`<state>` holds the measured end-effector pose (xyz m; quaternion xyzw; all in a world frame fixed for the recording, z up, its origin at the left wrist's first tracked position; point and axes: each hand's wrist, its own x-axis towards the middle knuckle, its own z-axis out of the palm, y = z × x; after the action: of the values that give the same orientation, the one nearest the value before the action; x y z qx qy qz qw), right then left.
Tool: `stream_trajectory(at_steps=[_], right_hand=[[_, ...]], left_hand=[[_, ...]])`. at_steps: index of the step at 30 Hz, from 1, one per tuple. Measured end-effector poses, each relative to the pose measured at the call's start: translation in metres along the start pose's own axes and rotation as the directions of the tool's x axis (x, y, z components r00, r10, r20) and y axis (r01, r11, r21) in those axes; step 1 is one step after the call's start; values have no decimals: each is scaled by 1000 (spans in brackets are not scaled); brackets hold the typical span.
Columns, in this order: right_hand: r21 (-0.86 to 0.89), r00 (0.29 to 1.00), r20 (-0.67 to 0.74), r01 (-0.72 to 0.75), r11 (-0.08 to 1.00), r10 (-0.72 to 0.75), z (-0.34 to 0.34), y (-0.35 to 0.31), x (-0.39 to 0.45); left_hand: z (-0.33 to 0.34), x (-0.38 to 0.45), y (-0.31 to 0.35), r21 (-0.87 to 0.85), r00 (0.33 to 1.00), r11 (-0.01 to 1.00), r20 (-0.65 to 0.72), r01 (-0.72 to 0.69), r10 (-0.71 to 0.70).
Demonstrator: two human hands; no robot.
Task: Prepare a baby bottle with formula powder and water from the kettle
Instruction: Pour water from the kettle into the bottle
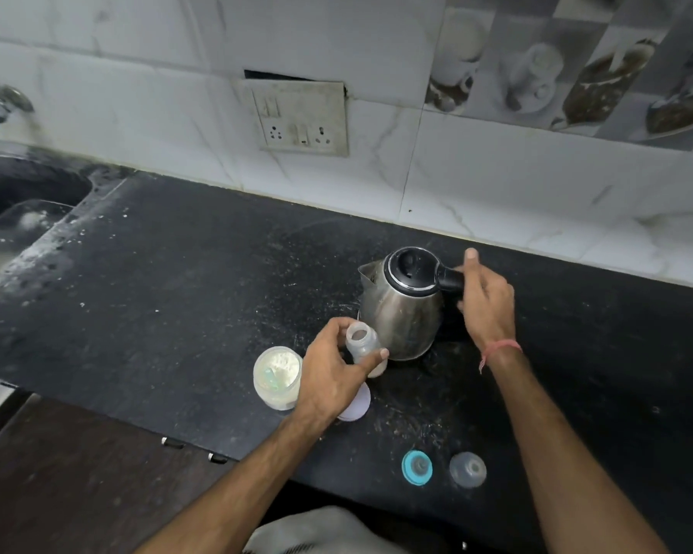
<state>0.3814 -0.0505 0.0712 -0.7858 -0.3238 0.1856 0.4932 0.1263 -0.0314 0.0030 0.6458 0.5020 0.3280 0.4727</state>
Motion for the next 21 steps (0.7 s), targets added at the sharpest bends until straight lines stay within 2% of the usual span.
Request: stream_trajectory(at_steps=[5, 8, 11, 17, 21], right_hand=[[145, 990, -138, 31, 989, -11, 10, -7, 5], [117, 978, -207, 64, 991, -38, 14, -7, 8], [90, 975, -196, 123, 988, -103, 4, -15, 9], [-38, 955, -213, 201, 979, -204, -32, -32, 12], [-107, 943, -229, 222, 969, -241, -59, -39, 8]], left_hand=[[-2, 8, -1, -6, 999, 999, 8, 42, -42], [-1, 16, -1, 23, 996, 996, 40, 81, -82], [-2, 24, -1, 50, 994, 994, 60, 93, -96], [8, 36, 3, 79, 999, 996, 14, 44, -46], [17, 42, 9, 124, 999, 992, 38, -4, -1]])
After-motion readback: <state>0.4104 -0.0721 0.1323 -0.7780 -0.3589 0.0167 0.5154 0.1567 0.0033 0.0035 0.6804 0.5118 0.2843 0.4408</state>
